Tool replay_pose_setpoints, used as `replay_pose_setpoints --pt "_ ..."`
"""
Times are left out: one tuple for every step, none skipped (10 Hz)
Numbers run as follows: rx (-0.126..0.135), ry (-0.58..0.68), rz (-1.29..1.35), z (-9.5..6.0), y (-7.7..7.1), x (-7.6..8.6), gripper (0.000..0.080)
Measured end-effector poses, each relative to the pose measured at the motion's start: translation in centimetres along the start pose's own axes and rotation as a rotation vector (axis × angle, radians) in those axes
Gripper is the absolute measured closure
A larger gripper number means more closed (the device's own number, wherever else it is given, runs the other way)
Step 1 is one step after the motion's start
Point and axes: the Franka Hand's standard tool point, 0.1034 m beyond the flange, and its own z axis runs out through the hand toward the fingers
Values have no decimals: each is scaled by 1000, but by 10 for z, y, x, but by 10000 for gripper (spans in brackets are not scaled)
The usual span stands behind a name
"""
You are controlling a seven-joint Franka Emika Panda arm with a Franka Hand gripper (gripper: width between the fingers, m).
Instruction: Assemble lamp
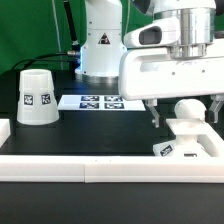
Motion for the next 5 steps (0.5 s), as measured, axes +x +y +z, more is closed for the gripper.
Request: replay_pose_setpoints --pt "-1 -9 -6 -6 0 -12 102" --pt "-2 -22 -11 -10 -1 -26 101" --pt "-1 -33 -12 -17 -5 -42 101" --pt "-1 -40 3 -23 -13 -56 101" --pt "0 -49 13 -27 -24 -69 101"
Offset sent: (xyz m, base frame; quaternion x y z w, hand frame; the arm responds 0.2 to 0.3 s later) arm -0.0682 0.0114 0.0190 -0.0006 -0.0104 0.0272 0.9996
